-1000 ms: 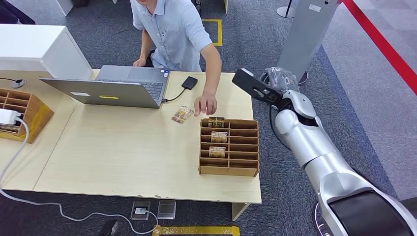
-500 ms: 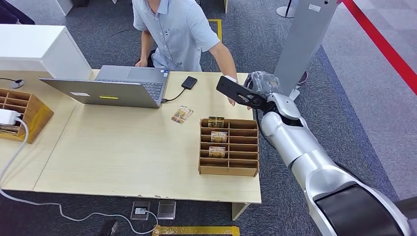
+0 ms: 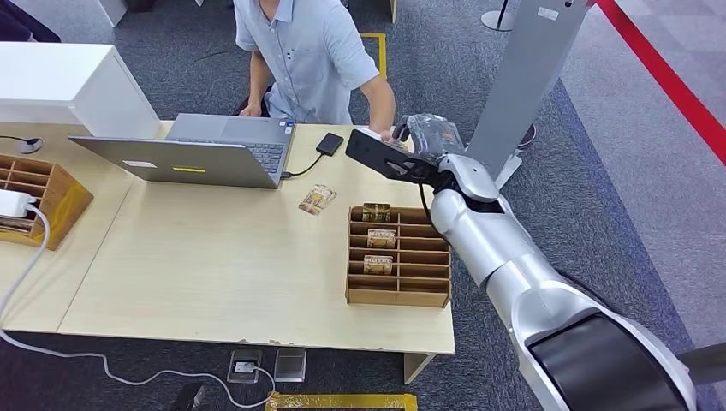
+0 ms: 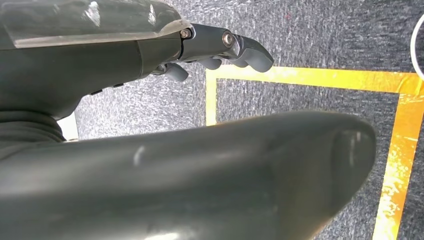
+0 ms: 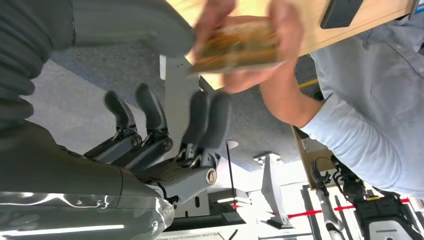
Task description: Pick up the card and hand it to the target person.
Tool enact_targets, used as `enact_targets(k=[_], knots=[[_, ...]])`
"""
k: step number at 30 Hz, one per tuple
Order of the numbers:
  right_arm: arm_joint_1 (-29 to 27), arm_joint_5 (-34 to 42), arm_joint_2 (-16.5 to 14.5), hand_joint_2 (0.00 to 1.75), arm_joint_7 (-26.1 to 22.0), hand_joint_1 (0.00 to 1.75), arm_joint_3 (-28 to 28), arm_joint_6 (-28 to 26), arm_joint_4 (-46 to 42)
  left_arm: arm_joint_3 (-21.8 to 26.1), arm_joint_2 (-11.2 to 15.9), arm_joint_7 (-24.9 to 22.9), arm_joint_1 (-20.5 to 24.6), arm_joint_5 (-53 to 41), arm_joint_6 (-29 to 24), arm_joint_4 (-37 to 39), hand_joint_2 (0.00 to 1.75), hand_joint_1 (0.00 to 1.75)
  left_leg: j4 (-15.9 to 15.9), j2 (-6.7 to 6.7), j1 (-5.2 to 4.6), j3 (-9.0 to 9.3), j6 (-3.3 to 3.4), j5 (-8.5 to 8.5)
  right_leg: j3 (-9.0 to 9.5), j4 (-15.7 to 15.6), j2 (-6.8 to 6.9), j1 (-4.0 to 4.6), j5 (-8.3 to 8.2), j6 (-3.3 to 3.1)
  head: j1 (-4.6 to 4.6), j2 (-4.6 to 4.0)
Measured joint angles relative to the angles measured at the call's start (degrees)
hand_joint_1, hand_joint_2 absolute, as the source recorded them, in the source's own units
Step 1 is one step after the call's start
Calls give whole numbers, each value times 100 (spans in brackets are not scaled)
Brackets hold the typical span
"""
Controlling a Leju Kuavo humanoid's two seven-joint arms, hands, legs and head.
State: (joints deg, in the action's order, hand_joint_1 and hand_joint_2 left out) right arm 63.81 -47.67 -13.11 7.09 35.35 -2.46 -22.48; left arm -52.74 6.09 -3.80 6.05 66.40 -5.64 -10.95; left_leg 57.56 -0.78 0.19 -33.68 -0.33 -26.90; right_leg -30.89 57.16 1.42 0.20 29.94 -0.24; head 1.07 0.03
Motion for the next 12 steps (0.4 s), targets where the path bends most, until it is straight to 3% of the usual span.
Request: enact_targets(k=[12], knots=[[5, 111, -16, 175, -94, 0, 45, -28, 70, 0, 1, -9, -1, 32, -37, 1, 0, 0, 0, 0, 0, 0, 1, 1, 0, 0, 0, 0, 0, 0, -4, -1]])
